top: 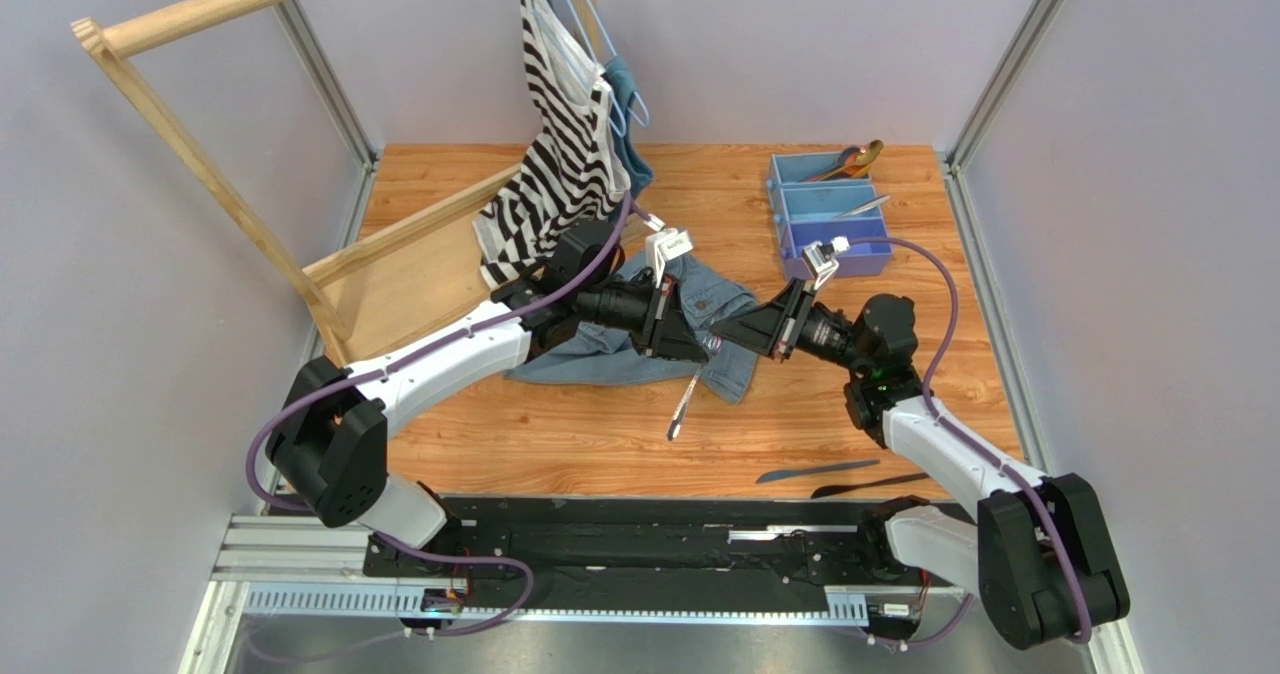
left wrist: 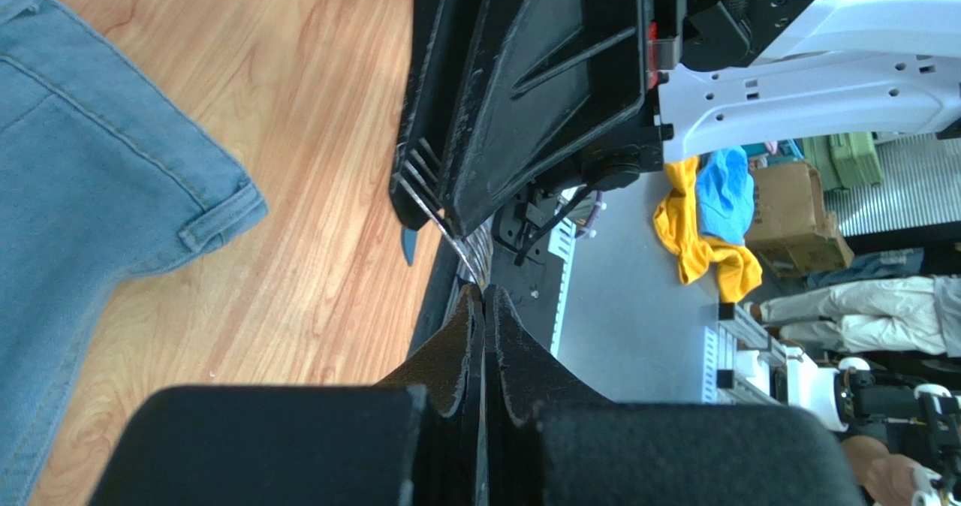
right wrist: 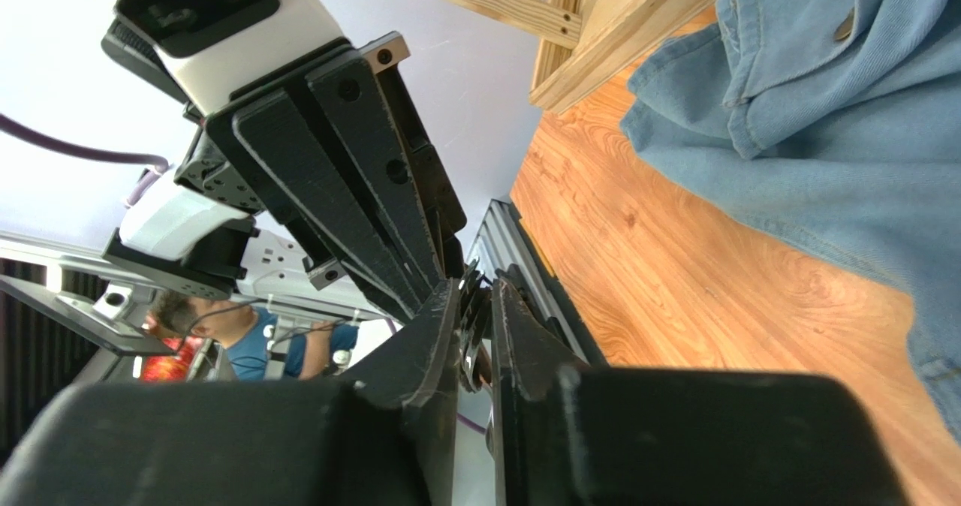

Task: Sort the eating utensils into containers
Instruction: Pick up the fork at the center of the board.

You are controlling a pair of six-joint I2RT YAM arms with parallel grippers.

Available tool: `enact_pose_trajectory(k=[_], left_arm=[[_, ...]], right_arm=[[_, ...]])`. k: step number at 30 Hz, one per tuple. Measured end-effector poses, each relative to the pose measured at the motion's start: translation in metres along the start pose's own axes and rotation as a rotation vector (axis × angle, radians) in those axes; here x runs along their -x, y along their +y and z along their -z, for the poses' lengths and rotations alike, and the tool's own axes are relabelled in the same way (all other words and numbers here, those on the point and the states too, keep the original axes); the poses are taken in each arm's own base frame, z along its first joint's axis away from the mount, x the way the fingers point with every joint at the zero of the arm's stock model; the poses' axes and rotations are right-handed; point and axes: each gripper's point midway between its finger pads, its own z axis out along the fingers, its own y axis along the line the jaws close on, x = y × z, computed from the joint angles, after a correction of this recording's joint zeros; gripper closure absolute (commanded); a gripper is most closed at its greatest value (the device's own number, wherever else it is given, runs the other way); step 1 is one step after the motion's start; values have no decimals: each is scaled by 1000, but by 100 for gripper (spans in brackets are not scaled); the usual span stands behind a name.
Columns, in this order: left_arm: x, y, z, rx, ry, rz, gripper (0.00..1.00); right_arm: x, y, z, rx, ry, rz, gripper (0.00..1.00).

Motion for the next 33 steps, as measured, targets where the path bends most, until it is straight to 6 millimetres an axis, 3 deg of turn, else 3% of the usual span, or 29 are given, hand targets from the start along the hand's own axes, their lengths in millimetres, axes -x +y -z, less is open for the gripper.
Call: enact_pose_trajectory(k=[1, 4, 7, 10, 14, 17, 25, 33], left_arm=[[0, 1, 0, 1, 0, 0, 100], [-1, 1, 0, 4, -1, 0, 99], [-2, 2, 0, 7, 1, 0, 90], [-1, 5, 0, 19, -4, -5, 74], [-3, 12, 2, 67, -2, -2, 29], [-1, 14, 8, 119, -20, -11, 16], [14, 13, 43, 292, -123, -86, 12], [9, 55, 98, 540, -212, 13, 12]], right_arm=[[0, 1, 0, 4, -1, 4, 100], [1, 5, 0, 17, -8, 1, 100], [0, 5, 1, 17, -11, -2, 100], [0, 6, 2, 18, -14, 2, 100], [-1, 5, 4, 2, -18, 29, 100], [-1, 1, 6, -28, -30, 43, 100], [-1, -15, 10, -116, -57, 58, 100], [2, -27, 15, -192, -93, 73, 100]])
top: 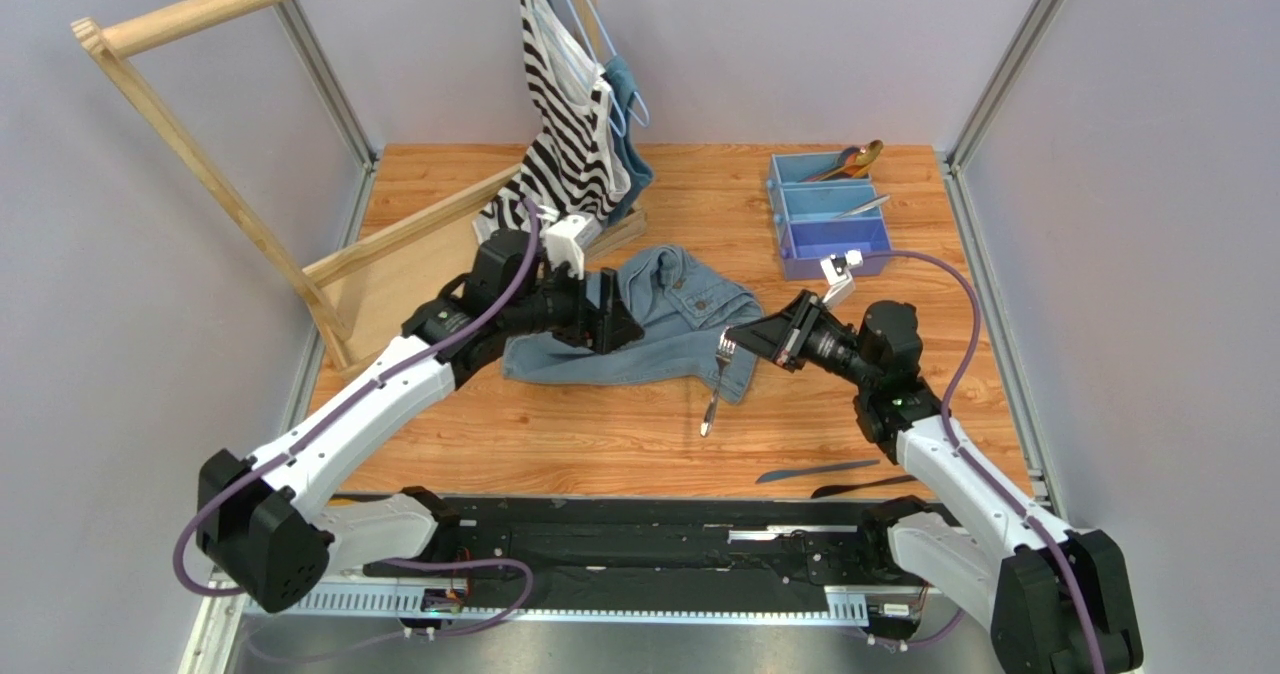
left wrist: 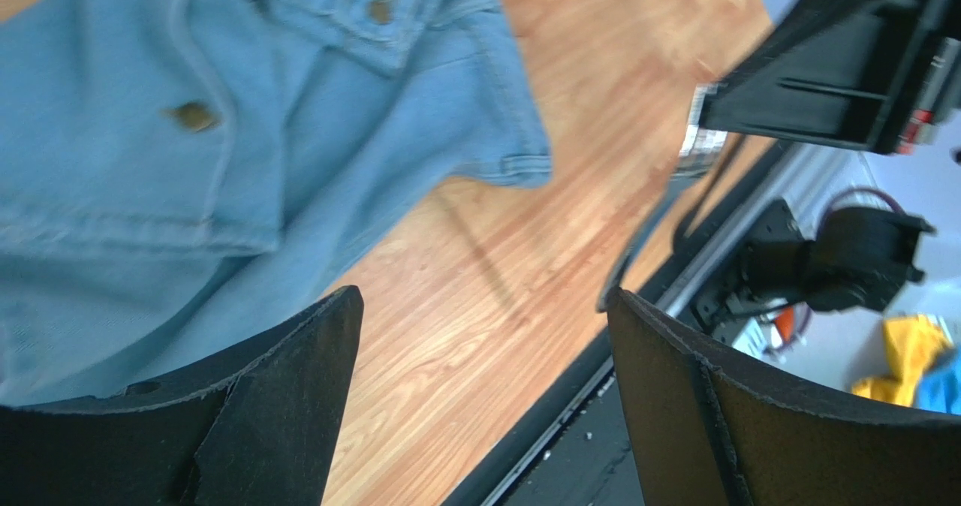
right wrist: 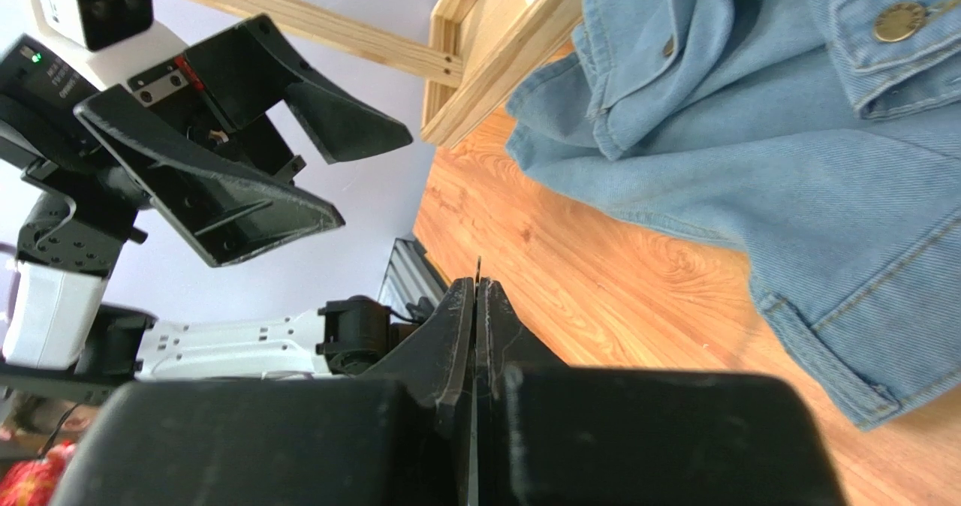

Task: Sort the eating utensils into containers
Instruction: Pick up the fork at the center of the board.

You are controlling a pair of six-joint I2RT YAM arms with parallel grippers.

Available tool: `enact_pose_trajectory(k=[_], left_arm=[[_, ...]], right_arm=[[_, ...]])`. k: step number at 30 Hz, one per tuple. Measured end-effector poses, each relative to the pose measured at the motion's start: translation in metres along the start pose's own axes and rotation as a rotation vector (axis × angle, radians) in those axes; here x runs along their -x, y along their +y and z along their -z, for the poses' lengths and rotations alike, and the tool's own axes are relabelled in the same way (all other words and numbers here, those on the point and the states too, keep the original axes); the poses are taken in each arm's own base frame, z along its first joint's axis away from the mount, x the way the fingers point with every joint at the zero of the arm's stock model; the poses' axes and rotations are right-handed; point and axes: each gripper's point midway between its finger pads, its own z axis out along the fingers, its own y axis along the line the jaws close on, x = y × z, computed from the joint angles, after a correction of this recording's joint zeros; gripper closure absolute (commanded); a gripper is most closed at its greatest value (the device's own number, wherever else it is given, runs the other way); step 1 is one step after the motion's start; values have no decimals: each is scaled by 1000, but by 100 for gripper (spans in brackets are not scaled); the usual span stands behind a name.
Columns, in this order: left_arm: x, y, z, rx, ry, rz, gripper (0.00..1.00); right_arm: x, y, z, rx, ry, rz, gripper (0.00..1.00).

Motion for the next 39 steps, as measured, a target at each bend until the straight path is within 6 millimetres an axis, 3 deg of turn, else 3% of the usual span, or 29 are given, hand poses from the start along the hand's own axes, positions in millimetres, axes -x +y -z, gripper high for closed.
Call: enact_pose_trajectory(k=[7, 14, 20, 24, 31, 39], left_arm=[[-2, 60, 33, 175, -52, 120, 12], [-29, 109, 46, 284, -22, 259, 13], [-36, 110, 51, 283, 8, 297, 13], [-35, 108, 58, 304, 28, 292, 13], [-27, 110, 77, 376, 33, 232, 13], [-35, 115, 90, 435, 56, 200, 13]], right_arm=[[15, -3, 0, -56, -30, 29, 100], [34, -6, 0, -100, -65, 57, 100], [42, -17, -3, -144, -62, 46, 100], [59, -20, -5, -165, -89, 53, 100], [113, -24, -6, -201, -184, 70, 100], [180, -37, -7, -257, -308, 71, 100]])
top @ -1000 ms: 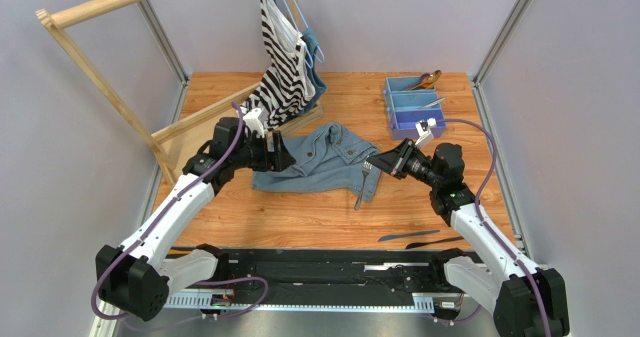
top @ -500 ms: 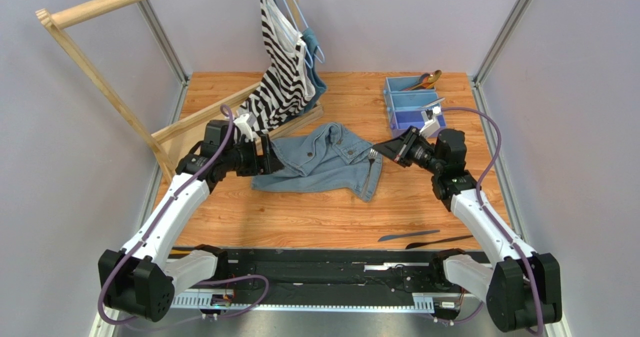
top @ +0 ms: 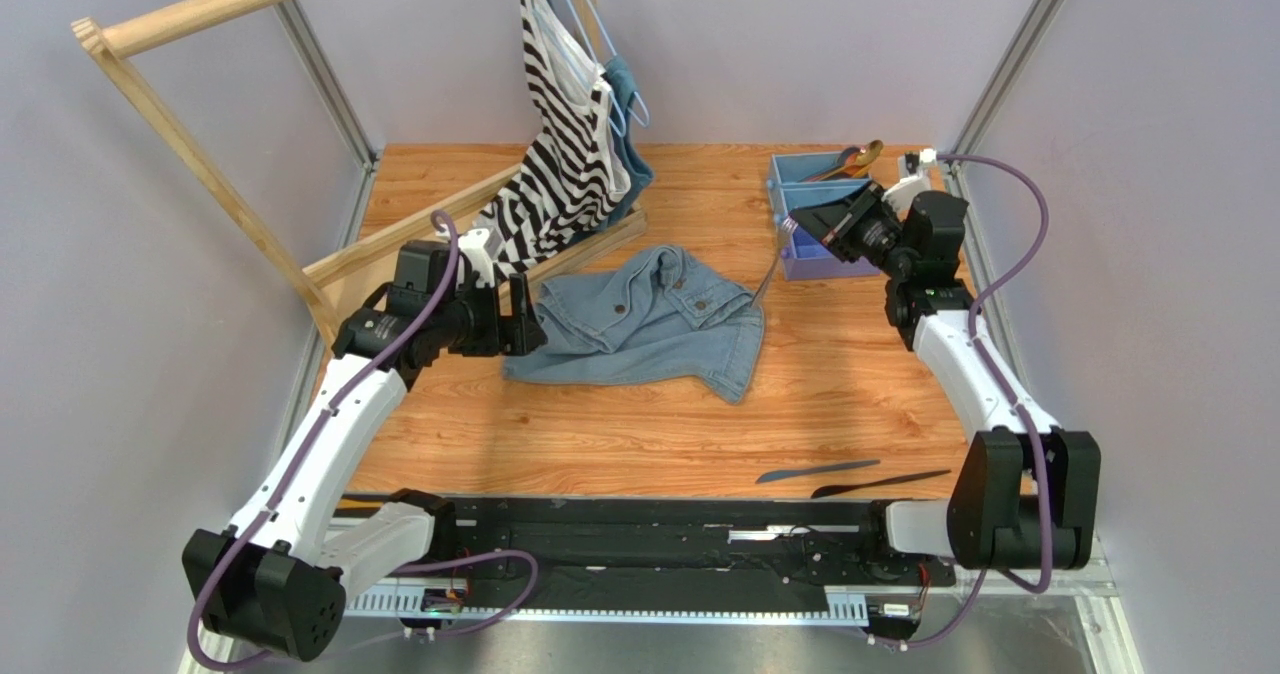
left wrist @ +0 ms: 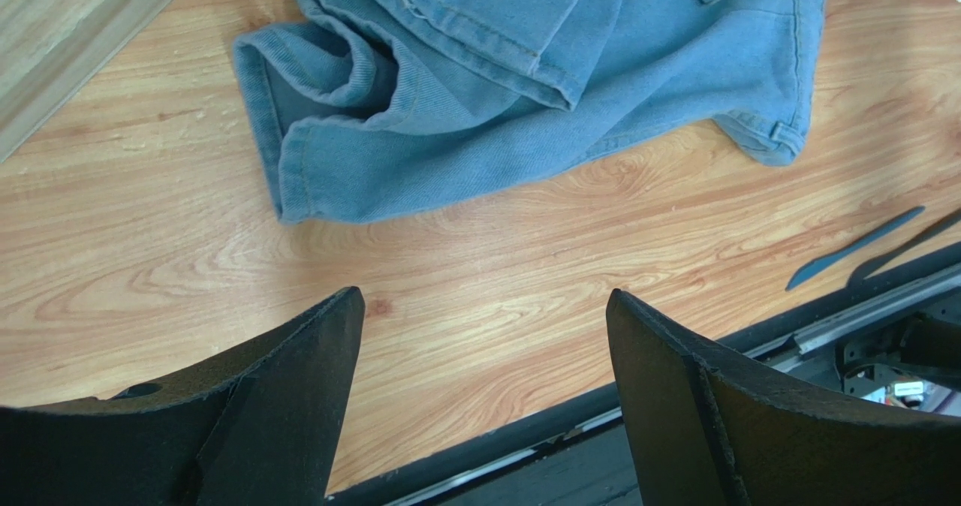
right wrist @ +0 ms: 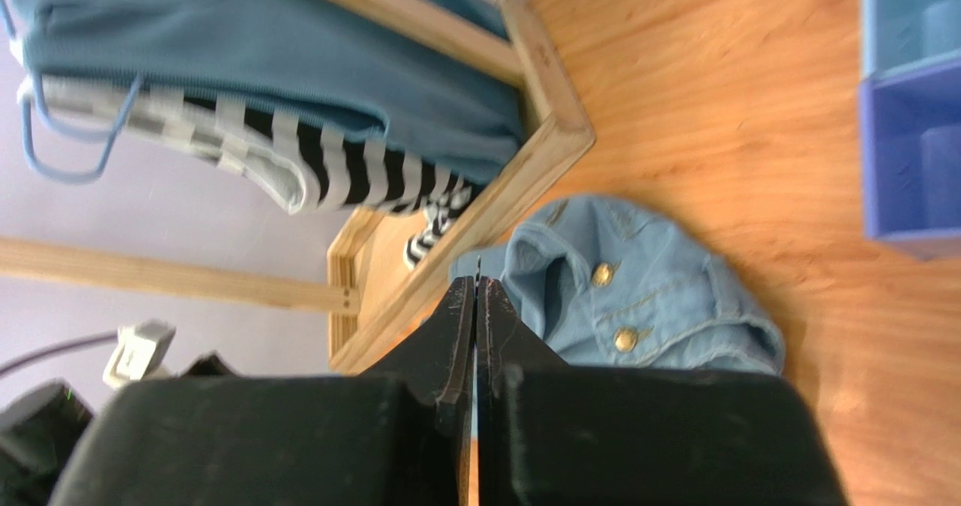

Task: Sort the eating utensils into containers
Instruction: Pick up the fork at the center of the board, then place the fork in the storage box.

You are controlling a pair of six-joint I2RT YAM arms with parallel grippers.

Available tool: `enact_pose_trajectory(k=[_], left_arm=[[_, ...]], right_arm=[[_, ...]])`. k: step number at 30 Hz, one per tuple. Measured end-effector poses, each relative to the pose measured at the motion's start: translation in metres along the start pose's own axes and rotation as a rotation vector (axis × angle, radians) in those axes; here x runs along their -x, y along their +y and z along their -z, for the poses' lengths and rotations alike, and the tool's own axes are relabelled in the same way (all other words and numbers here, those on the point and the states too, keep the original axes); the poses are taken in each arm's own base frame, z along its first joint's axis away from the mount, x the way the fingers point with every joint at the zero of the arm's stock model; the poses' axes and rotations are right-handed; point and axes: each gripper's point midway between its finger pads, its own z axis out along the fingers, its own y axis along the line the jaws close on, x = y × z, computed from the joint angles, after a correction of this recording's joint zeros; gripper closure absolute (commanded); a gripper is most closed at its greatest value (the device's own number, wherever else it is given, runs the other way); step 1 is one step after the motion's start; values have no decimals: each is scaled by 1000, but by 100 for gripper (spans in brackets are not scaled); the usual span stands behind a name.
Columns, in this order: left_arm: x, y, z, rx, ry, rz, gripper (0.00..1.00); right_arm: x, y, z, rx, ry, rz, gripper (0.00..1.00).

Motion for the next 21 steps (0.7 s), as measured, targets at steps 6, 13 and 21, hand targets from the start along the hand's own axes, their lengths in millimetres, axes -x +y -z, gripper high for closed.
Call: enact_pose_trajectory(k=[6, 13, 21], left_arm=[[-2, 6, 7, 34, -19, -3, 13], [-3, 7, 12, 44, -31, -5, 14], [-8, 10, 12, 52, -21, -2, 15]], right_arm=[[51, -18, -10, -60, -127, -8, 100], [107, -35, -24, -116, -279, -34, 100], [151, -61, -45, -181, -398, -52, 100]])
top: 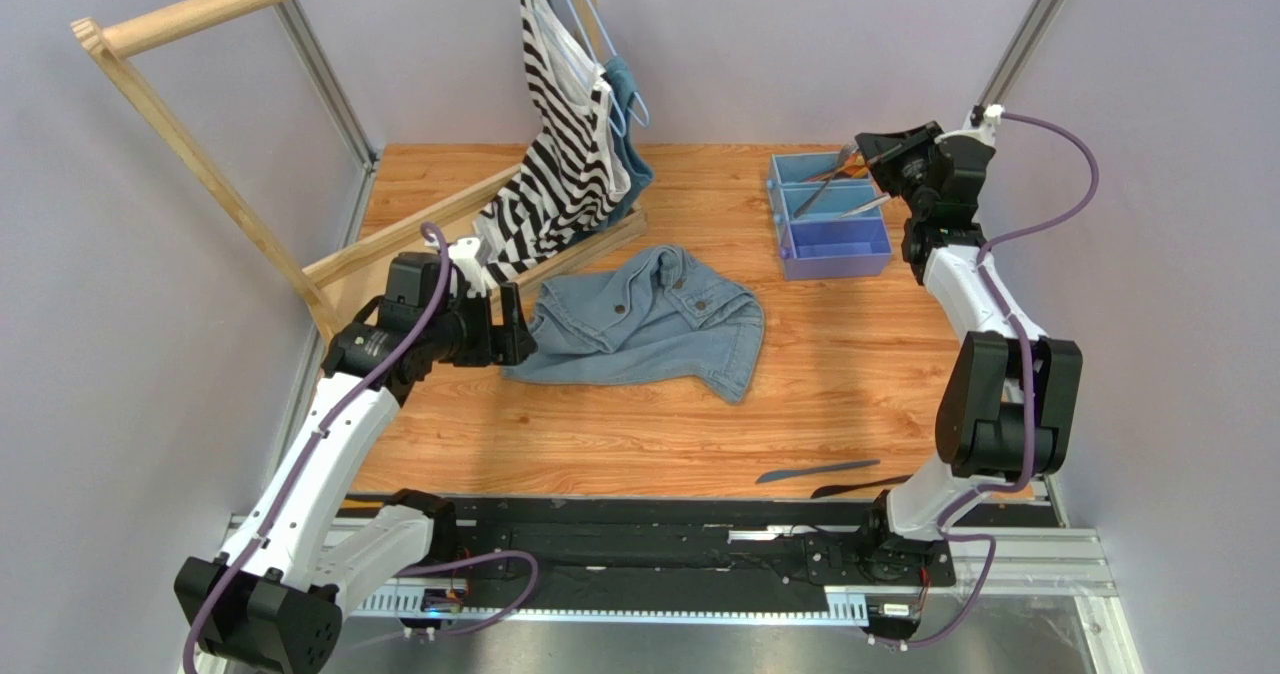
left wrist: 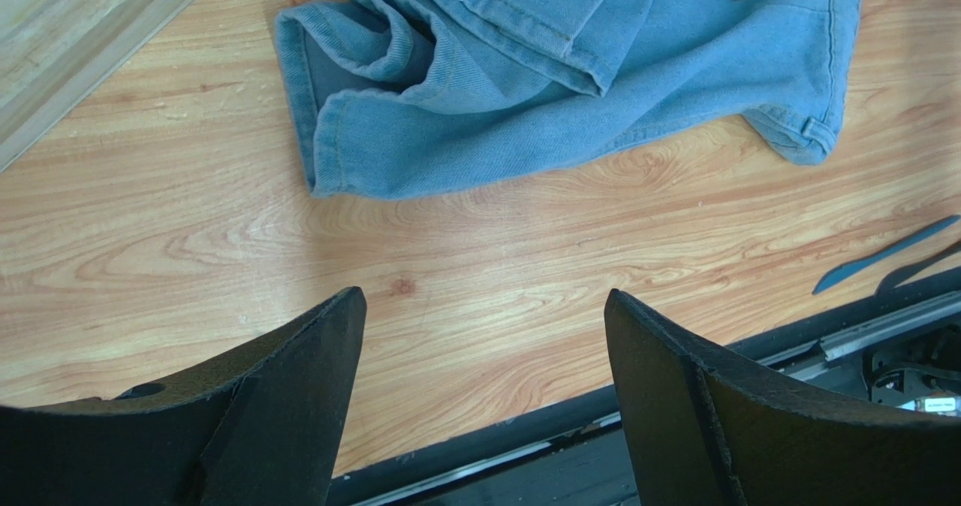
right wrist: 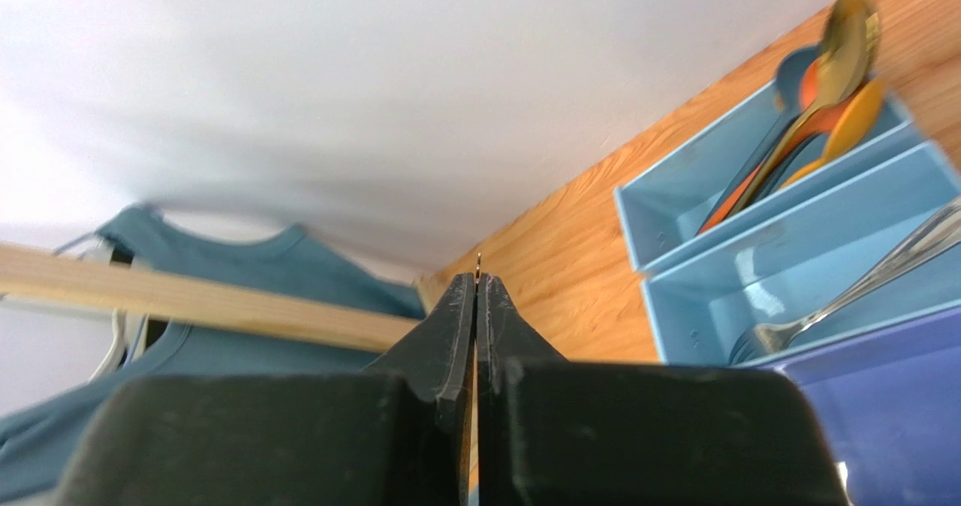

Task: Sort the eating utensils into containers
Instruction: Place the fork in the storage box.

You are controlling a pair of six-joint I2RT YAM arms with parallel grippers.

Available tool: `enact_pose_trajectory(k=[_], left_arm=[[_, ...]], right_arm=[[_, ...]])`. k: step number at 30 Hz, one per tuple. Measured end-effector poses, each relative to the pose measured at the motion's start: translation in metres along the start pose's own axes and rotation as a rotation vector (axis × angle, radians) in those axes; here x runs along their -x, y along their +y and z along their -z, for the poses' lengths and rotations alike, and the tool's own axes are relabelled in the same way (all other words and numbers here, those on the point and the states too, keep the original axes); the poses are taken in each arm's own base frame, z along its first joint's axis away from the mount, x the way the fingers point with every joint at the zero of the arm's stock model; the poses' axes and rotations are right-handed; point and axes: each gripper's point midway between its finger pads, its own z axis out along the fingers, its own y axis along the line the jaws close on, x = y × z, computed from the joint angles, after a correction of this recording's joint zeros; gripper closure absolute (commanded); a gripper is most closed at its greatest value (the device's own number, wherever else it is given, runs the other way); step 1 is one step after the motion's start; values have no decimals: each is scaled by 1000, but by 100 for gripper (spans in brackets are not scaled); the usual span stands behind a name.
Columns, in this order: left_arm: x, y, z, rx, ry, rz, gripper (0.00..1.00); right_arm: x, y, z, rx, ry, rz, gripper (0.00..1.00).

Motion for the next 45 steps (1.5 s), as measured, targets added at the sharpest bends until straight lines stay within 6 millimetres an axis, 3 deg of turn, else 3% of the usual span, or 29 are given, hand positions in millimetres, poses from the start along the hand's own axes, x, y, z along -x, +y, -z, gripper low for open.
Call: enact_pose_trajectory(k=[10, 25, 38, 44, 45], left_arm=[[3, 11, 7, 64, -34, -1, 16], [2, 13, 5, 74, -30, 0, 15], [2, 13, 5, 74, -27, 0, 14], [1, 13, 4, 75, -25, 0, 14], [1, 13, 4, 76, -24, 0, 14]], right_arm=[[18, -30, -32, -56, -116, 1, 100], [-7, -74, -76, -122, -82, -15, 100], [-31, -92, -79, -171, -56, 7, 100], [-56, -128, -65, -244, -23, 7, 91], [-56, -131, -63, -252, -27, 7, 84]])
